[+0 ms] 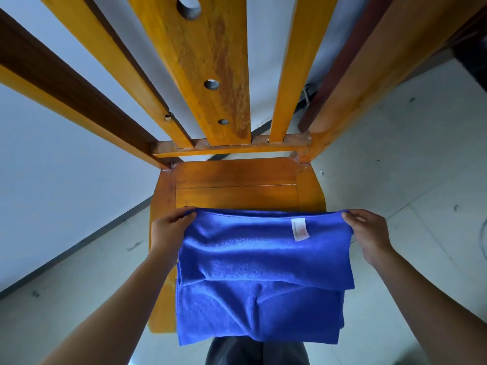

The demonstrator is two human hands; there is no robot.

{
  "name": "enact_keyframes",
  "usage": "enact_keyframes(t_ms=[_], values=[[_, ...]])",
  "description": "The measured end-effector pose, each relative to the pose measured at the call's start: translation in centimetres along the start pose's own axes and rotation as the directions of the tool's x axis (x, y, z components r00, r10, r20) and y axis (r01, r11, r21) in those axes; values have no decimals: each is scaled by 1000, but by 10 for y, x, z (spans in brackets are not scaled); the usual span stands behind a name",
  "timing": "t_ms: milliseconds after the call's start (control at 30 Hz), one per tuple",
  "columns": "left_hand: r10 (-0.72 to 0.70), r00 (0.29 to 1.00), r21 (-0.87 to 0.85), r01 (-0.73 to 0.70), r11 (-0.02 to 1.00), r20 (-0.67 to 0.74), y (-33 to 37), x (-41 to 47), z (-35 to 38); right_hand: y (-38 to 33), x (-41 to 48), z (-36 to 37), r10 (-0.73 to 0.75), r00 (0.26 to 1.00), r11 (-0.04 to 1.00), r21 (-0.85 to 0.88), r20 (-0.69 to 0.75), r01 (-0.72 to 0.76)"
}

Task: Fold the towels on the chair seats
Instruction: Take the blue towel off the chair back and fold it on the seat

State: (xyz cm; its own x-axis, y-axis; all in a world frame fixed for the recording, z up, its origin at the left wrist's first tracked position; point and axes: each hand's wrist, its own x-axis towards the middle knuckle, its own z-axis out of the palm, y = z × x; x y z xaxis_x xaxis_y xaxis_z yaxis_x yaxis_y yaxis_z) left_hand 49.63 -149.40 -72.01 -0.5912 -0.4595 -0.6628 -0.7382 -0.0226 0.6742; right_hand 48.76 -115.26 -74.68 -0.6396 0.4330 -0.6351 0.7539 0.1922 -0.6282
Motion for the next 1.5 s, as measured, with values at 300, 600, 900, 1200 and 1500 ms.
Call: enact_keyframes(t_ms=[300,600,900,1200,1500], values=[[124,986,-109,-137,985,-115,19,-3,-30,-28,-16,0,-174,985,982,80,-8,174],[1,993,102,11,995,-119,6,38,-44,-42,-4,50,-170,985,968,-182,27,172],[-211,964,358,256,898,-160,-130,-62,-84,73,-126,12,-50,998,894,-445,23,55],[-197,968,317,237,918,-154,-129,-61,-87,82,-120,20,50,993,881,-473,107,6],[-231,968,199,247,949,-101,-135,-71,-104,95,-136,-6,187,975,948,-281,120,-147]])
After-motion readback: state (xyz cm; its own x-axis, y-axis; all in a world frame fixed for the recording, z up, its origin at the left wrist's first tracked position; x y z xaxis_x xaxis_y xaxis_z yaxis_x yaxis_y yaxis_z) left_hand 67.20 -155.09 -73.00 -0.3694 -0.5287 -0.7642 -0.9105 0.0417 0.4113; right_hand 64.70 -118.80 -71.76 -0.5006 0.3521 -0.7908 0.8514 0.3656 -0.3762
